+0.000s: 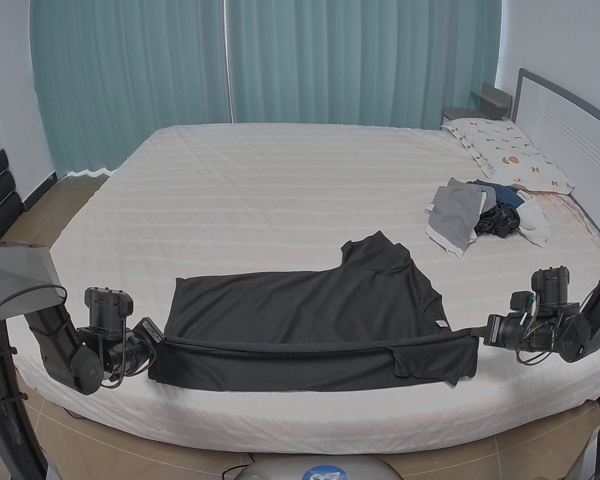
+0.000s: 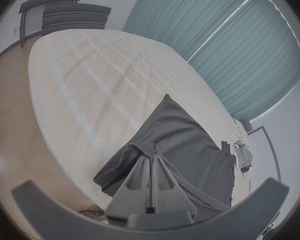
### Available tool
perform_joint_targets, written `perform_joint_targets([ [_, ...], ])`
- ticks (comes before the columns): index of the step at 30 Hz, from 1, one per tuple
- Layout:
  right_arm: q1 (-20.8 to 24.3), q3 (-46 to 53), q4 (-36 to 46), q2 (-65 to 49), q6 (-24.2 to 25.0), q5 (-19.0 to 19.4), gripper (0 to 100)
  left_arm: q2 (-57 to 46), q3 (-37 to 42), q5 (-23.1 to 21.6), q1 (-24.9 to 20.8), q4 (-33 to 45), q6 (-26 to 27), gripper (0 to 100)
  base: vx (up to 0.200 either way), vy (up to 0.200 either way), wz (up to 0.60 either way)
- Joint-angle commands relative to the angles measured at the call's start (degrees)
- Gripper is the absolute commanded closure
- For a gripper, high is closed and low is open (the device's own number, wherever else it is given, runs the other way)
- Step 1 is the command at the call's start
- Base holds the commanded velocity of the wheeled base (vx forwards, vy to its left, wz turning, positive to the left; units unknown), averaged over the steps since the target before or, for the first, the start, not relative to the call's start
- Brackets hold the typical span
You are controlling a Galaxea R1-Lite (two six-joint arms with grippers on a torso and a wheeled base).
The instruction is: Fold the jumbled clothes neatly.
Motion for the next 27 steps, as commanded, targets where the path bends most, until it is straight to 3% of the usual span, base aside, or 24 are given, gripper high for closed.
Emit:
perform_joint_targets([
  [1, 0.13, -4.54, -0.02, 6.91, 0.01, -0.77, 100, 5.15, -2.56, 0.06, -0.59, -1.70, -1.43, 100, 0.000, 0.000, 0.00],
  [9, 1.01, -8.76, -0.11, 11.30, 0.37, -1.13, 100, 9.72, -6.78, 0.76, -0.94, -3.89, -6.17, 100, 0.000, 0.000, 0.00],
  [17, 1.80, -10.61, -0.46, 13.41, 0.54, -2.27, 100, 10.33, -8.45, 0.76, -0.77, -3.89, -7.23, 100, 0.000, 0.000, 0.00],
  [18, 1.98, -10.87, -0.46, 13.68, 0.54, -2.62, 0, 10.60, -8.98, 0.76, -0.77, -3.89, -7.58, 0, 0.000, 0.000, 0.00],
  [21, 2.60, -11.13, -0.90, 14.29, 1.86, -2.80, 0, 11.21, -10.03, 0.85, -0.77, -3.89, -8.20, 0, 0.000, 0.000, 0.00],
  [27, 3.12, -11.05, -1.96, 12.71, 9.16, -2.88, 0, 11.30, -10.65, 0.85, -0.59, -3.89, -9.34, 0, 0.000, 0.000, 0.00],
])
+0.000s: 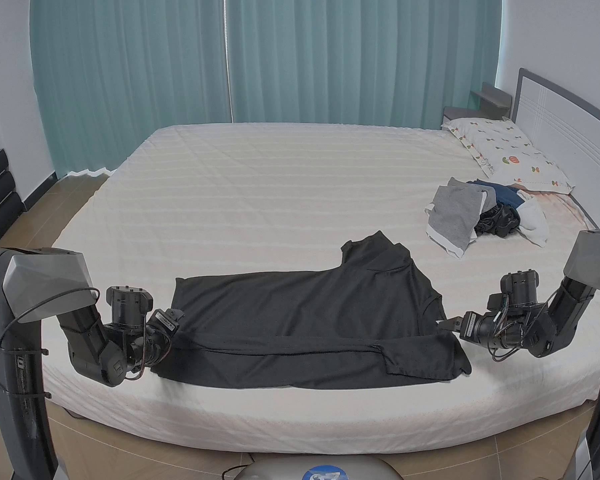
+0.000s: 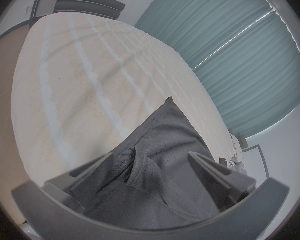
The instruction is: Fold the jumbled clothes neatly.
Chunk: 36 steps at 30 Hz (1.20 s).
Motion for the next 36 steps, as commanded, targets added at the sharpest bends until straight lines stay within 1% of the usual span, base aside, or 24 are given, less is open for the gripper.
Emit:
perform_joint_targets([
  [1, 0.38, 0.44, -0.99, -2.11, 3.33, -0.29, 0, 0.30, -0.42, -0.09, 0.24, 0.00, -1.05, 0, 0.000, 0.000, 0.00],
  [5, 0.56, 2.81, -0.12, -8.18, 9.57, -0.38, 0, -1.01, 0.46, -0.18, 1.21, 0.00, -1.14, 0, 0.000, 0.000, 0.00],
  [6, 0.73, 3.07, -0.12, -8.71, 10.01, -0.38, 0, -1.28, 0.55, -0.18, 1.38, 0.00, -1.14, 0, 0.000, 0.000, 0.00],
  [7, 1.52, 4.66, 0.41, -11.08, 12.03, -0.56, 0, -2.60, 1.16, -0.53, 2.17, 0.08, -1.14, 0, 0.000, 0.000, 0.00],
  [9, 2.93, 7.29, 1.99, -14.68, 14.93, -1.17, 0, -5.06, 3.36, -1.59, 3.58, 0.17, -1.14, 0, 0.000, 0.000, 0.00],
  [12, 4.51, 9.84, 4.19, -17.67, 17.48, -3.02, 0, -7.34, 6.52, -3.96, 3.93, 0.00, -1.14, 0, 0.000, 0.000, 0.00],
  [14, 5.30, 11.25, 4.46, -18.02, 19.50, -4.60, 0, -8.22, 8.28, -4.75, 4.11, -0.09, -1.05, 0, 0.000, 0.000, 0.00],
  [15, 5.39, 11.34, 4.46, -18.02, 19.68, -4.78, 0, -8.31, 8.28, -4.84, 4.11, -0.09, -1.05, 0, 0.000, 0.000, 0.00],
  [16, 6.44, 12.57, 4.54, -17.50, 21.44, -6.18, 0, -8.75, 8.81, -5.28, 4.37, -0.09, -1.14, 0, 0.000, 0.000, 0.00],
  [19, 8.11, 14.15, 4.02, -16.09, 23.90, -7.59, 0, -8.66, 10.04, -6.16, 4.37, -0.09, -1.05, 0, 0.000, 0.000, 0.00],
  [20, 8.11, 14.15, 4.02, -16.09, 23.90, -7.59, 0, -8.66, 10.04, -6.16, 4.37, -0.09, -1.05, 0, 0.000, 0.000, 0.00],
  [21, 9.08, 14.94, 3.84, -16.00, 26.09, -7.59, 0, -8.75, 11.18, -7.04, 3.84, -0.09, -0.96, 0, 0.000, 0.000, 0.00],
  [22, 9.17, 15.03, 3.84, -16.00, 26.53, -7.50, 0, -8.75, 11.45, -7.21, 3.67, -0.09, -0.96, 0, 0.000, 0.000, 0.00],
  [23, 10.31, 15.03, 3.84, -16.00, 28.64, -7.50, 0, -8.92, 12.32, -8.18, 2.53, -0.18, -0.87, 0, 0.000, 0.000, 0.00],
  [24, 10.31, 15.03, 3.84, -16.00, 28.64, -7.50, 0, -8.92, 12.32, -8.18, 2.53, -0.18, -0.87, 0, 0.000, 0.000, 0.00],
  [26, 12.68, 15.12, 3.75, -15.74, 31.98, -7.50, 0, -8.75, 12.68, -8.53, 1.82, -0.27, -0.87, 0, 0.000, 0.000, 0.00],
  [29, 13.65, 15.20, 3.75, -14.95, 33.30, -7.41, 0, -8.40, 13.20, -8.53, 1.82, -0.18, -0.79, 0, 0.000, 0.000, 0.00],
  [32, 13.56, 15.64, 3.66, -11.87, 33.74, -7.50, 0, -8.40, 15.58, -8.53, 1.73, 0.00, 3.08, 0, 0.000, 0.000, 0.00],
  [33, 13.56, 15.64, 3.58, -11.69, 33.65, -7.59, 0, -8.40, 15.75, -8.53, 1.73, 0.00, 3.35, 0, 0.000, 0.000, 0.00],
  [34, 13.39, 15.99, 2.08, -9.76, 33.74, -7.50, 0, -8.31, 17.51, -8.62, 1.73, -0.18, 7.65, 0, 0.000, 0.000, 0.00],
  [36, 13.30, 17.40, -1.52, -8.27, 33.83, -7.06, 0, -7.34, 18.39, -8.71, 1.82, -0.36, 10.64, 0, 0.000, 0.000, 0.00],
])
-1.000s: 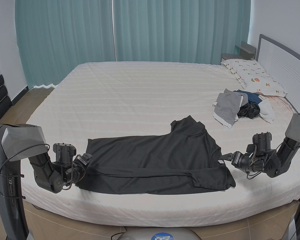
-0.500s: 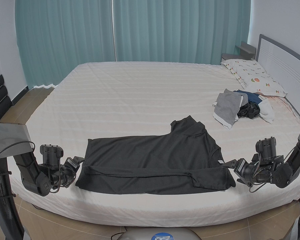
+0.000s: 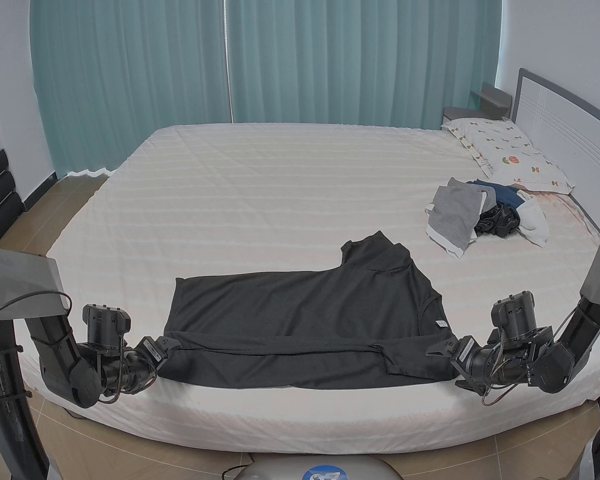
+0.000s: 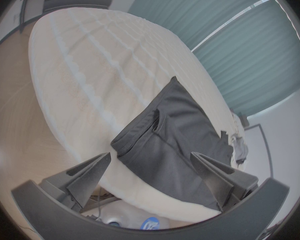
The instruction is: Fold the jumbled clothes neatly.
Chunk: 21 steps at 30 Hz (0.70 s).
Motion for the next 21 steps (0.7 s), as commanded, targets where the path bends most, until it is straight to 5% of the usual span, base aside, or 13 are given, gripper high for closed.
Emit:
perform_joint_targets([
  [1, -0.10, 2.47, -6.26, 5.59, 0.19, 0.50, 0, 1.34, 3.07, -0.15, 0.01, -0.22, 4.97, 0, 0.000, 0.000, 0.00],
  [3, -0.10, 2.47, -6.26, 5.59, 0.19, 0.50, 0, 1.34, 3.07, -0.15, 0.01, -0.22, 4.97, 0, 0.000, 0.000, 0.00],
  [4, 0.25, 4.32, -13.82, 8.40, 0.19, 0.32, 0, 2.48, 2.54, 0.03, 0.36, -0.31, 5.15, 0, 0.000, 0.000, 0.00],
  [7, 0.25, 5.37, -19.97, 10.42, 0.28, 0.32, 0, 3.27, 2.01, 0.20, 0.36, -0.49, 5.15, 0, 0.000, 0.000, 0.00],
  [21, 0.43, 3.97, -20.77, 11.83, 2.04, -0.29, 0, 5.91, -3.00, 0.91, -0.43, -0.40, 5.50, 0, 0.000, 0.000, 0.00],
])
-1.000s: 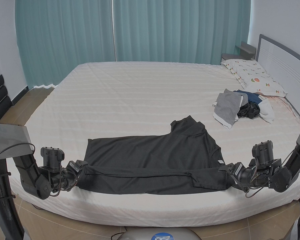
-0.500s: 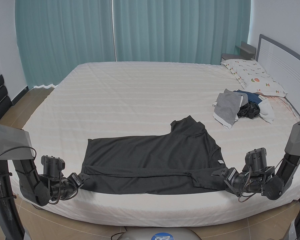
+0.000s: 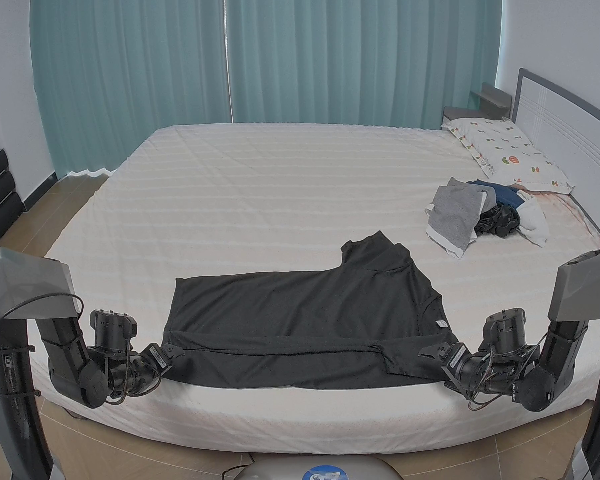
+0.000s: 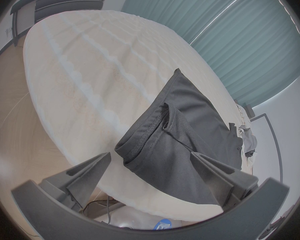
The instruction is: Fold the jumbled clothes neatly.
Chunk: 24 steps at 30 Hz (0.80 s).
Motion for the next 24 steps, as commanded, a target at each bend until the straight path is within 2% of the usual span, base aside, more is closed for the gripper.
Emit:
perform_joint_targets([
  [1, 0.18, -0.65, 0.20, 1.39, 0.09, -0.19, 0, 1.67, -1.93, 0.58, -0.32, 0.13, 0.02, 0, 0.000, 0.000, 0.00],
  [4, 0.26, -1.17, 0.38, 2.01, 0.00, -1.24, 0, 2.02, -2.98, 1.46, -0.32, 0.31, 0.02, 0, 0.000, 0.000, 0.00],
  [5, 0.79, -1.52, 0.38, 2.62, -0.08, -3.79, 0, 2.55, -3.86, 2.25, -0.41, 0.57, 0.02, 0, 0.000, 0.000, 0.00],
  [6, 1.06, -1.61, 0.47, 2.89, -0.17, -4.84, 0, 2.72, -4.13, 2.51, -0.41, 0.57, 0.02, 100, 0.000, 0.000, 0.00],
  [8, 1.41, -1.88, 0.47, 3.41, -0.26, -6.60, 0, 3.60, -4.83, 3.30, -0.32, 0.48, 0.02, 100, 0.000, 0.000, 0.00],
  [12, 1.32, -2.32, 1.08, 3.94, -0.26, -7.57, 0, 4.04, -4.92, 5.50, -0.15, 0.22, -0.15, 100, 0.000, 0.000, 0.00],
  [17, 1.32, -6.71, 6.27, 4.91, -0.08, -12.40, 0, 3.95, -3.86, 6.03, 0.20, 0.22, -0.50, 100, 0.000, 0.000, 0.00],
  [24, 1.41, -10.40, 6.88, 6.40, -0.08, -13.46, 0, 3.78, -2.98, 6.03, 0.20, 0.22, -0.59, 100, 0.000, 0.000, 0.00],
])
